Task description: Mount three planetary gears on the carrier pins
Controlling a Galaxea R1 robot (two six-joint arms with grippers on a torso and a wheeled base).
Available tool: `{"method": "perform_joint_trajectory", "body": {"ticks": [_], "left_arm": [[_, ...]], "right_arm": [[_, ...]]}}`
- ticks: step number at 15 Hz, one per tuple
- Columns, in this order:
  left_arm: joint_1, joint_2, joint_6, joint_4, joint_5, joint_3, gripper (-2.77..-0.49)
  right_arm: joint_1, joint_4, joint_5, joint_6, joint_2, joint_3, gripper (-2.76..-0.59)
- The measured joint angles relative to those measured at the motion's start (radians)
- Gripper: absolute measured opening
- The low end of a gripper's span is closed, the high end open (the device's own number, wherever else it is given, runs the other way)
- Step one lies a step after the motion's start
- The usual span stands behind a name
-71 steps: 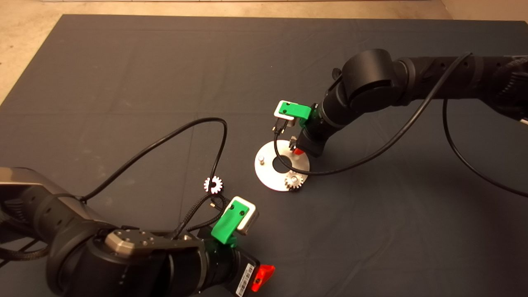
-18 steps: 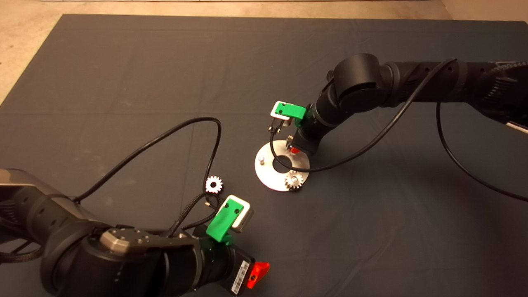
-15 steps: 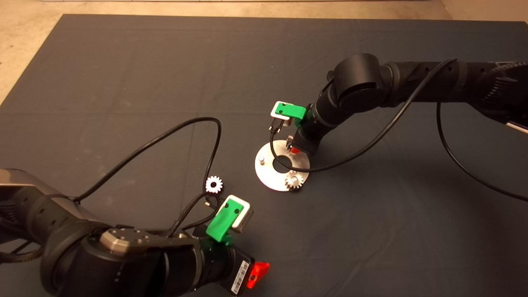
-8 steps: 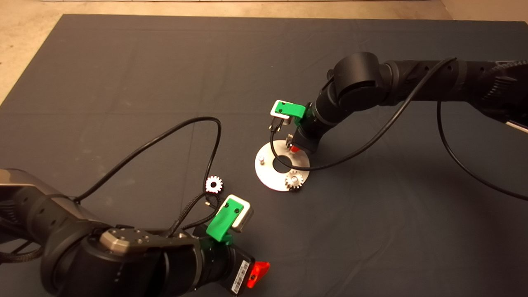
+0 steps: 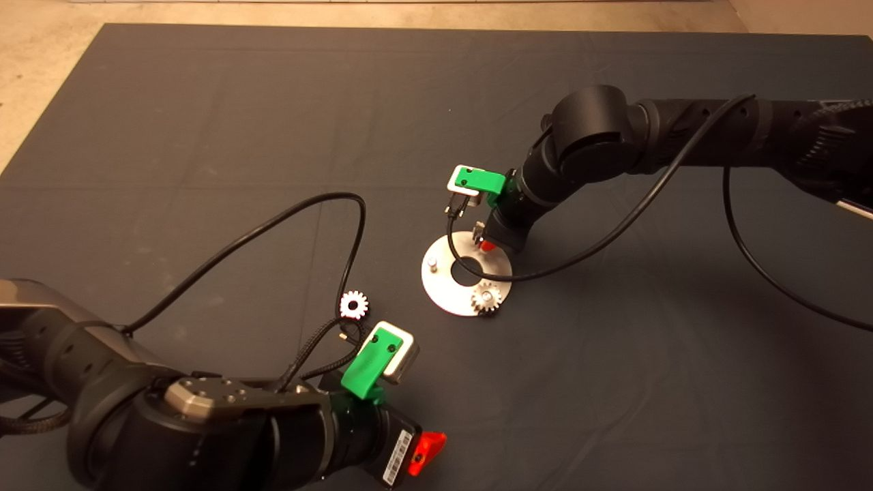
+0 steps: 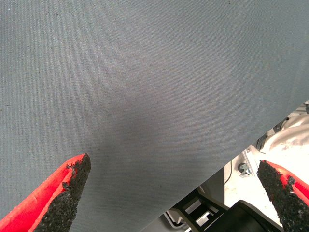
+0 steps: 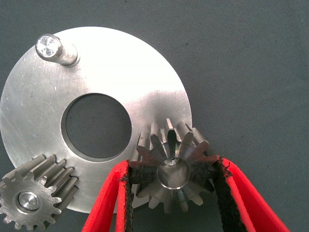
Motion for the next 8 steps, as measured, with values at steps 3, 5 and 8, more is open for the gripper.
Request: {"method": "perform_joint_trajectory", "body": {"ticks": [3, 5, 8], "left_arm": [[0.000, 0.000, 0.000, 0.000, 0.000, 0.000, -0.77], [0.000, 0.000, 0.000, 0.000, 0.000, 0.000, -0.77], [0.000, 0.000, 0.000, 0.000, 0.000, 0.000, -0.77]], "right_arm": [[0.000, 0.000, 0.002, -0.002, -0.002, 0.000, -2.44], [0.000, 0.000, 0.002, -0.002, -0.002, 0.000, -2.44], [0.000, 0.000, 0.003, -0.002, -0.002, 0.000, -2.44]]}}
